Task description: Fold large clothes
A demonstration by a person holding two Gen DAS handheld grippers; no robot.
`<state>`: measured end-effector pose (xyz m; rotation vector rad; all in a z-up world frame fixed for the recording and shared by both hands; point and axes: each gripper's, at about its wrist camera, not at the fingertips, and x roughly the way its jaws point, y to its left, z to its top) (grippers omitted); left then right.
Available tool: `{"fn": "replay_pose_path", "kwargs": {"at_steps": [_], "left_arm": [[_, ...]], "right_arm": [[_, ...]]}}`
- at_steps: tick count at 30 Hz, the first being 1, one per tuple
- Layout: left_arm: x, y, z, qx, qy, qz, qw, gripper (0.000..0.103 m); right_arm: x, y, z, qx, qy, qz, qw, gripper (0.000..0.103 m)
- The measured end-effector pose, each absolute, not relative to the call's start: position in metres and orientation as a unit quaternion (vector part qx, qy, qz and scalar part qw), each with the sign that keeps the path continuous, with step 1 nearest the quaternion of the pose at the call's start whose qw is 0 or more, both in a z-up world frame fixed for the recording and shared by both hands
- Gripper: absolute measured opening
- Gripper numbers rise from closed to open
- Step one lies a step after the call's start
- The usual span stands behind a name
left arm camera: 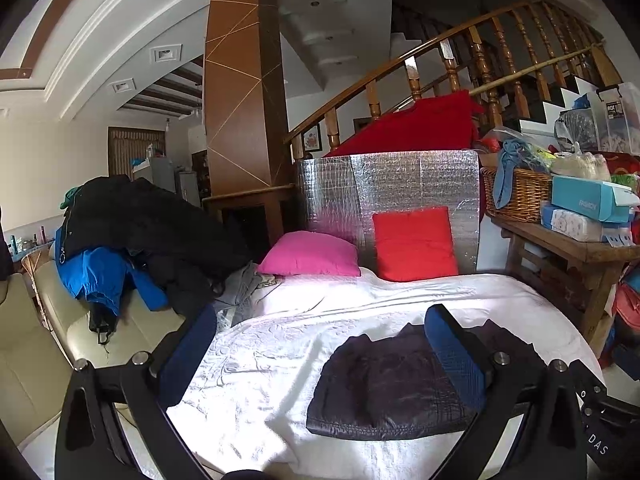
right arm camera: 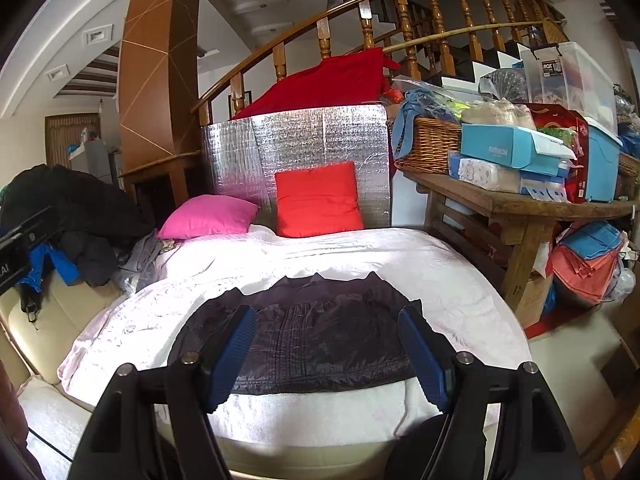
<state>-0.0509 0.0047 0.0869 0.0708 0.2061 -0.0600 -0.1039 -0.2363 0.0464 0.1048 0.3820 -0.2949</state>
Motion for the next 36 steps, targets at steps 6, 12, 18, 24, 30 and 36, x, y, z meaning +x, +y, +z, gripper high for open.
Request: {"fn": "replay_pose_path", "kwargs": {"at_steps": [6,12,18,24,30,36], "left_arm": [[-0.0516,0.0053,0.0867,0.036,0.102,-0.032,0.994,0.103],[-0.0512,0.0083,0.0858,0.034,0.102,-0.033,0.994,0.103],[-0.0522,0.0081,0.0852,0.033,0.100,-0.033,0.994,0.103],[-0.0522,0.0063,0.0829,0.036,0.104,-0.036,0.993,0.103],[-0.0503,0.0065,0.0808,0.038,0.112,-0.043,0.992,0.103],[-0.0490,0.0100,0.0802,0.036,0.113,-0.044,0.992,0.103]], "right_arm": [[-0.1046,-0.2339,0.0466,0.050,0.187,-0.149,0.970,0.077],[-0.1060,-0.2341,0.0492,0.046,0.184,-0.153,0.970,0.077],[-0.1076,-0.2320,0.0504,0.042,0.184,-0.152,0.970,0.077],[-0.1057,-0.2339,0.0499,0.043,0.187,-0.150,0.970,0.077],[-0.1051,-0.2330,0.0498,0.042,0.189,-0.152,0.969,0.077],[-0.1040,-0.2350,0.0501,0.042,0.190,-0.154,0.969,0.077]]}}
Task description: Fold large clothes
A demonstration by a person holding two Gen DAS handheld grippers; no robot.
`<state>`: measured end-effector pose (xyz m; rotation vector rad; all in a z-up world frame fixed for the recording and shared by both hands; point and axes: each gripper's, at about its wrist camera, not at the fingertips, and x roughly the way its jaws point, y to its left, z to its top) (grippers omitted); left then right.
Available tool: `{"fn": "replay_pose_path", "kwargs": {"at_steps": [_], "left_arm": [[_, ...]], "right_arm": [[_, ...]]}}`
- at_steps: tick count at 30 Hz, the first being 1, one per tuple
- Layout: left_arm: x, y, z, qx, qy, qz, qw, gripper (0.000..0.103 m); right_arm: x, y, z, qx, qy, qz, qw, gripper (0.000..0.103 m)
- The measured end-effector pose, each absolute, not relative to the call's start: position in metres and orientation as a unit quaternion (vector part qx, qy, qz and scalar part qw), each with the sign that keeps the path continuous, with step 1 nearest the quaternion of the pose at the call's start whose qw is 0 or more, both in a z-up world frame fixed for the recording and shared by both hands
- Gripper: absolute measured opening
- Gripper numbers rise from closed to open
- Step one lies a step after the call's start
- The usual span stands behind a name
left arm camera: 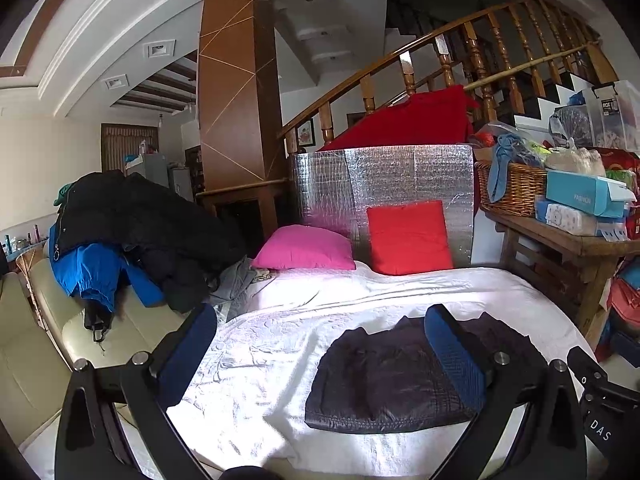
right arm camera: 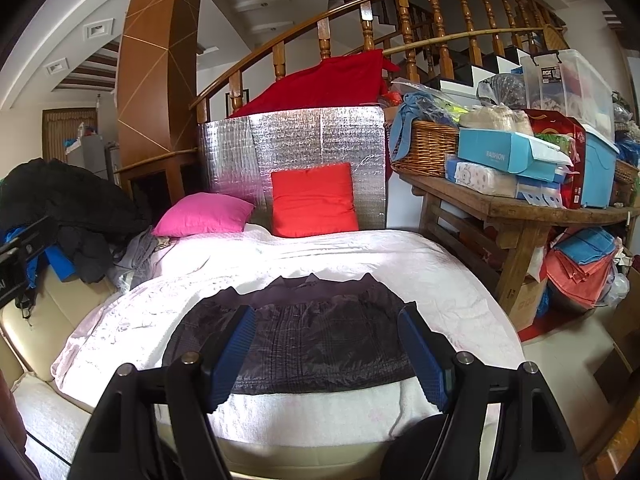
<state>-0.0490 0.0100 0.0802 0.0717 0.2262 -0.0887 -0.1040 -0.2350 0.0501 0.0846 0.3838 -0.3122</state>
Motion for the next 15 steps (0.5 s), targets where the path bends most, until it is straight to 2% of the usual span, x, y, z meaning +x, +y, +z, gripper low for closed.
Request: {"fn": "replay_pose_path", "kwargs": {"at_steps": [15], "left_arm": [[-0.0433,0.0148,0.0784,0.031,0.116,-0.041,0.992,0.103]], "right_arm": [[-0.0955,-0.2330,0.0494,0.036,0.193,-0.154,0.968,0.077]]}}
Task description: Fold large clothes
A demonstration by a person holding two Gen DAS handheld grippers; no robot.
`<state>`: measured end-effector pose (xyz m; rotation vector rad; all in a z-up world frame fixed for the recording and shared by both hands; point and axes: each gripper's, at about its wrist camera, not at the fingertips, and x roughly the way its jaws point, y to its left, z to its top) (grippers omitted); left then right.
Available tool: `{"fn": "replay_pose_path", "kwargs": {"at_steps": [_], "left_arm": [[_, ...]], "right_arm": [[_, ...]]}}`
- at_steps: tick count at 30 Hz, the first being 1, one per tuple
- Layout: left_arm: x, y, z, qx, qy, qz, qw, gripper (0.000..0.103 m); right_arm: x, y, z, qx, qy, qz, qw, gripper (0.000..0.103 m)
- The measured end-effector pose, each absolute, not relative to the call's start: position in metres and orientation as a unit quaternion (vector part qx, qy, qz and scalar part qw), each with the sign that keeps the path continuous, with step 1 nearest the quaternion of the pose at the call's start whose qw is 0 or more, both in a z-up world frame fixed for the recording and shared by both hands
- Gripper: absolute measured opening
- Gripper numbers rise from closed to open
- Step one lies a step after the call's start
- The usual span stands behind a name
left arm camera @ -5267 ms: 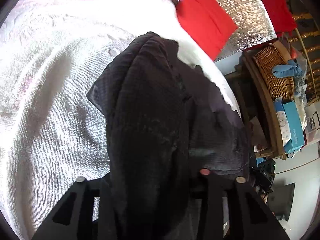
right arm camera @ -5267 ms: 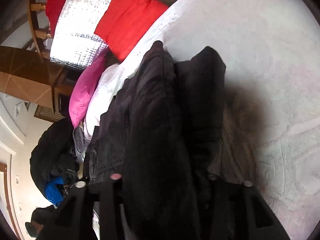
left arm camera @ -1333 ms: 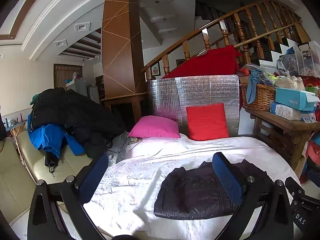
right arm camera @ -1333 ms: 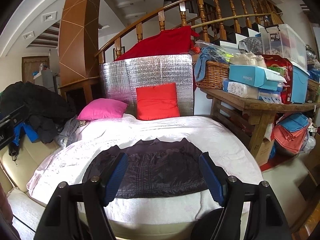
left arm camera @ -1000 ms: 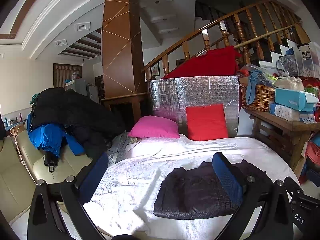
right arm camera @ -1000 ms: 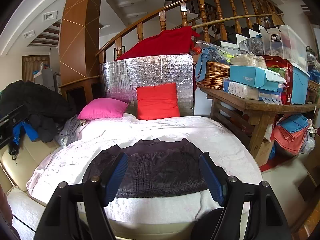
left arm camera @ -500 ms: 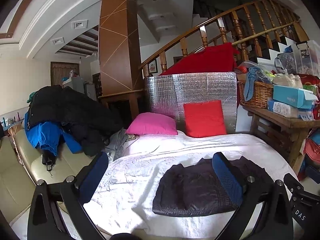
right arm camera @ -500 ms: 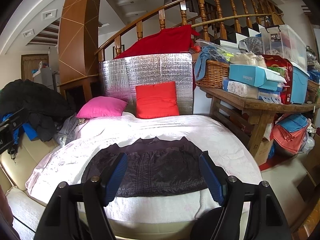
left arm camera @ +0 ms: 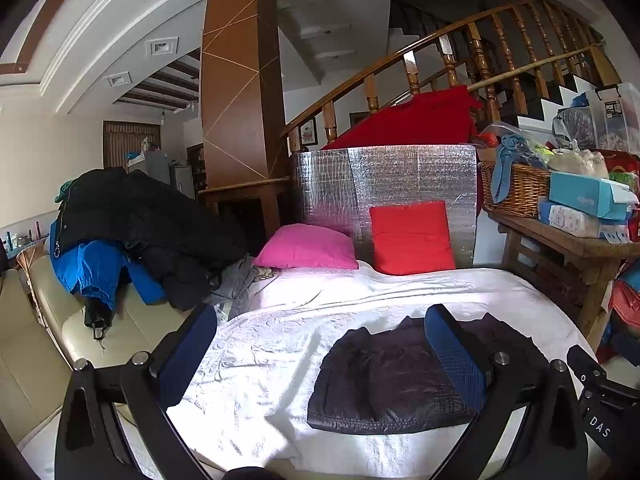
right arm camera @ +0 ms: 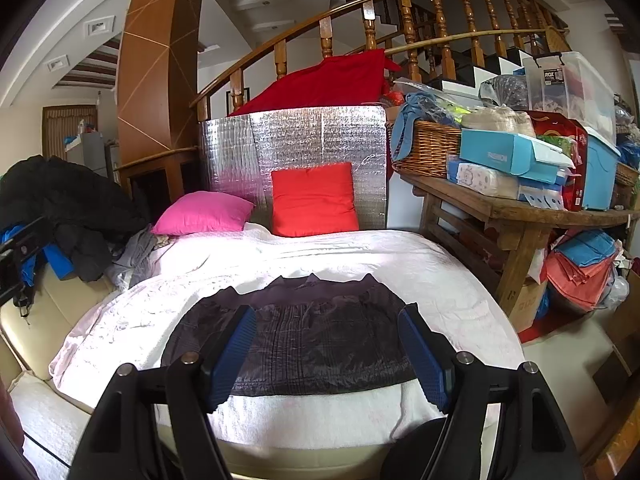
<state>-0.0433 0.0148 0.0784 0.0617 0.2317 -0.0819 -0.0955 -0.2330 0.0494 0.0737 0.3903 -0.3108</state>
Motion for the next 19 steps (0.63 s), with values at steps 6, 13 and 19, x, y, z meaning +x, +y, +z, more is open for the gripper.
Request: {"fn": "replay_pose_path", "kwargs": {"at_steps": [6,13,19], "left_arm": [[-0.038,0.013,0.078,0.034,0.119,-0.046,0.991,0.103],[-0.028,0.004,0.074,0.044,0.125,-0.060,0.989,0.103],[-0.014,-0.006,0.064,0.053,0.117,-0.077,0.989,0.103]], "right_arm": [[-0.086,-0.233,0.048,0.033,0.198,-0.154,0.968,0.077],[-0.072,-0.240,0.045,0.038,0.204,-0.156,0.966,0.077],[-0.051,-0.255,0.041,0.040,0.208,-0.167,0.963,0.077]]}}
